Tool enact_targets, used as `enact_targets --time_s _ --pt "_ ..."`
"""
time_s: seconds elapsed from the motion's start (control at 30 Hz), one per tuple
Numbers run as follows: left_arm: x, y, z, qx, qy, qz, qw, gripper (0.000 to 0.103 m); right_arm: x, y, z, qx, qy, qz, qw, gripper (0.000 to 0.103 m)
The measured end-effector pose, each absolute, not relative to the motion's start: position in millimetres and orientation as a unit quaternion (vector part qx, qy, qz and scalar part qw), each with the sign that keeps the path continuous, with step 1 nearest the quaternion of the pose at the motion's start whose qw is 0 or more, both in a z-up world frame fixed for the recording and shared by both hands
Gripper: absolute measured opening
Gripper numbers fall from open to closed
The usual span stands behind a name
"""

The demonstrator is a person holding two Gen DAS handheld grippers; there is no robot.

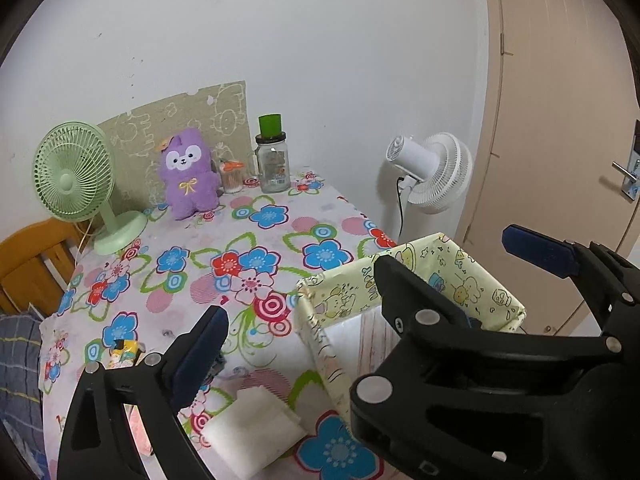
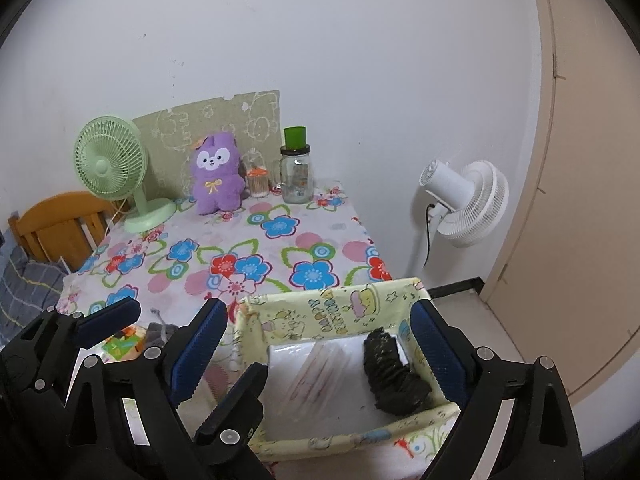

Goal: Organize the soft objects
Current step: 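Lower the black bundle into the box and open the right gripper, then withdraw both grippers from the box back over the table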

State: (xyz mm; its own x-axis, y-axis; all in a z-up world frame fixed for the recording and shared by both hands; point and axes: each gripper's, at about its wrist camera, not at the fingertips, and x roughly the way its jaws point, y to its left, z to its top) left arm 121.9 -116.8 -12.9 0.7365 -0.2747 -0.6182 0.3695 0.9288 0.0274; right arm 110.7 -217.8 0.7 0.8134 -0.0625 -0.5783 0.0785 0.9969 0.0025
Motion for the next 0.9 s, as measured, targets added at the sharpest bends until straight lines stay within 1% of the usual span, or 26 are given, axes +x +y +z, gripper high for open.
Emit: enact_targets --time_s 0.47,0.9 --pt "108.1 -71.3 -5.6 0.064 0.307 -0.166 0.935 0.098 95.8 -170.6 8.7 0.008 0.295 -0.031 0.955 0.095" --pt "104.0 -22.6 -13.0 0.059 0.3 -0.139 0.942 0.098 93.2 -125.6 -0.9 0.008 0.289 -0.012 0.957 0.095"
